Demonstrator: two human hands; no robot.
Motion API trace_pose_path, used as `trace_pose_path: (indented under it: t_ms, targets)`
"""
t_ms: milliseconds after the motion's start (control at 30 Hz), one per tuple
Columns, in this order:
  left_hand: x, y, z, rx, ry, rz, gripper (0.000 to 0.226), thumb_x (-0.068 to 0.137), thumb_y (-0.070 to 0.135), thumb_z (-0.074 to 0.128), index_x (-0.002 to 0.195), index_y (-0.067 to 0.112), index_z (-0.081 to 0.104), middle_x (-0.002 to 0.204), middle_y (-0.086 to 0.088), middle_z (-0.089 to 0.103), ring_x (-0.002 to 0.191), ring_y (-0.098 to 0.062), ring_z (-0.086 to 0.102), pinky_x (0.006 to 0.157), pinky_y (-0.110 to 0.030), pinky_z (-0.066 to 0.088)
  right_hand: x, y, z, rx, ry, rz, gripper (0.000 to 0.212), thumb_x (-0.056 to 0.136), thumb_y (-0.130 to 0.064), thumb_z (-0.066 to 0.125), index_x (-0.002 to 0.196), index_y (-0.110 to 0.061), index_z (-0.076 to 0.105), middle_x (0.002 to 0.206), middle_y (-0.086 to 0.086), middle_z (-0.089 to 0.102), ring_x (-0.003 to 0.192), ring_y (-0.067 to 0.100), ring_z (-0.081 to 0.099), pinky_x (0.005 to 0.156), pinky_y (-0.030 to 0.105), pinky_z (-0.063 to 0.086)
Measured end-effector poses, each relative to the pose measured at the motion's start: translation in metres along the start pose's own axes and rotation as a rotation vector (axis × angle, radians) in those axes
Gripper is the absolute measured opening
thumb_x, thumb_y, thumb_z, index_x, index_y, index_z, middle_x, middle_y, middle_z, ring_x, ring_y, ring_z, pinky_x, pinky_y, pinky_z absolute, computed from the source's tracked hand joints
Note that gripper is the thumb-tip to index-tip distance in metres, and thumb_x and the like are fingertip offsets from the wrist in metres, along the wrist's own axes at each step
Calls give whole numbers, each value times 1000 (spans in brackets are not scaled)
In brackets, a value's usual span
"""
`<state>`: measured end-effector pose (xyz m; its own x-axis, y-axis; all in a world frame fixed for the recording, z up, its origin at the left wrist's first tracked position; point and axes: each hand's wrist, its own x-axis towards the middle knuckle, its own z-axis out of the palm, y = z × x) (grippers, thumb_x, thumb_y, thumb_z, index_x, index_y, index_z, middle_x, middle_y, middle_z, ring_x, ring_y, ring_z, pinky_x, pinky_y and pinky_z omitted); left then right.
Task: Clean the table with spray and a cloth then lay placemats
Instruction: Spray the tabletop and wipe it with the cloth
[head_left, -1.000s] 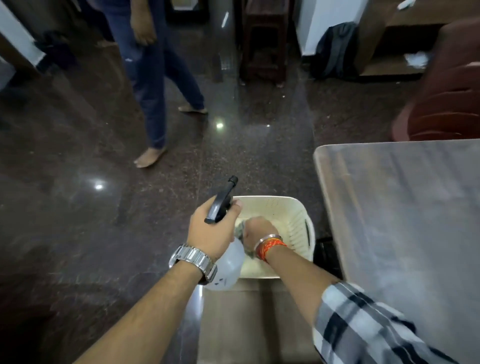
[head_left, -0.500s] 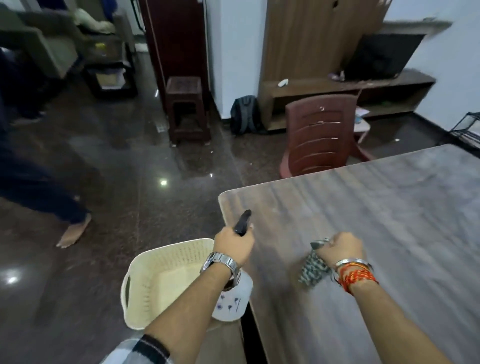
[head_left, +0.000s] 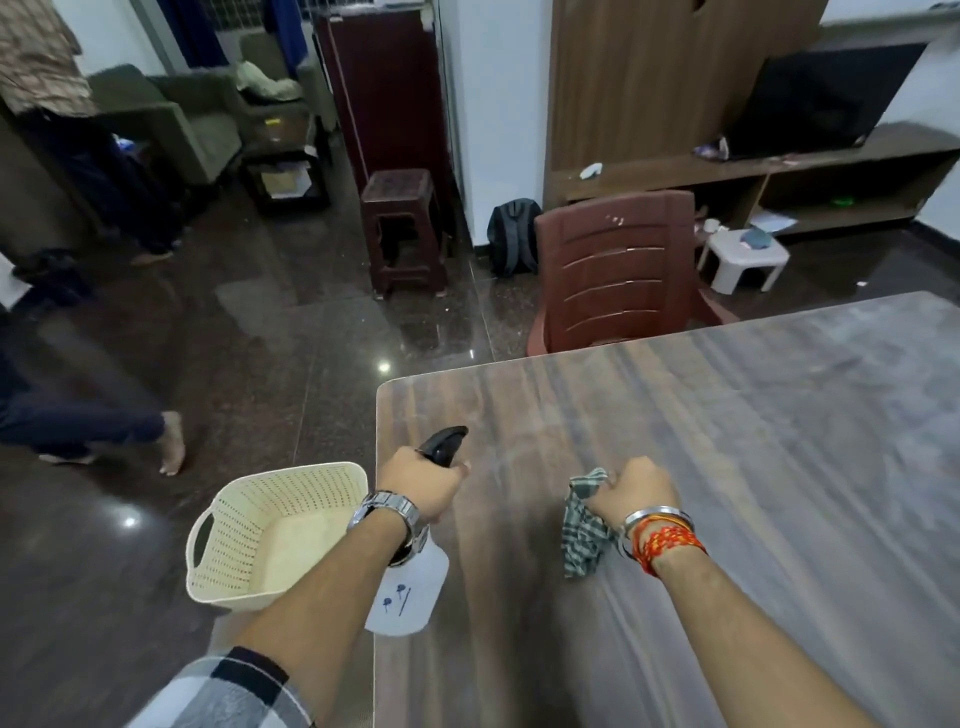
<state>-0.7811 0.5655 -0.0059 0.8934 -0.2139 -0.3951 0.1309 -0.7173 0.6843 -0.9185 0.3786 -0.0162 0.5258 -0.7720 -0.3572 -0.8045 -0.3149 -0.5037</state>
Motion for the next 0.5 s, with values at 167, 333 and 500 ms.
trace_pose_path:
  t_ms: [167, 333, 500]
  targets:
    - [-21, 9, 7, -79, -128, -13, 30, 76, 34, 77, 87, 8, 69, 82, -9, 74, 41, -13, 50, 49, -23, 46, -8, 1, -15, 33, 7, -41, 40, 82, -15, 66, 52, -14, 39, 81, 20, 65, 65, 31, 49, 60, 27, 39]
    - [-34, 11, 13, -174, -9, -3, 15, 78, 12, 72, 86, 20, 62, 62, -3, 53, 46, -18, 43, 36, -17, 36, -18, 2, -11, 4, -20, -75, 38, 79, -16, 67, 52, -13, 42, 75, 16, 63, 65, 30, 52, 60, 26, 39]
    - [-42, 5, 7, -182, -14, -28, 25, 74, 20, 79, 82, 4, 62, 61, -6, 52, 47, -17, 47, 38, -17, 37, -31, 2, -5, -30, -57, -91, 24, 79, -17, 68, 61, -9, 55, 75, 12, 63, 67, 28, 57, 60, 24, 41]
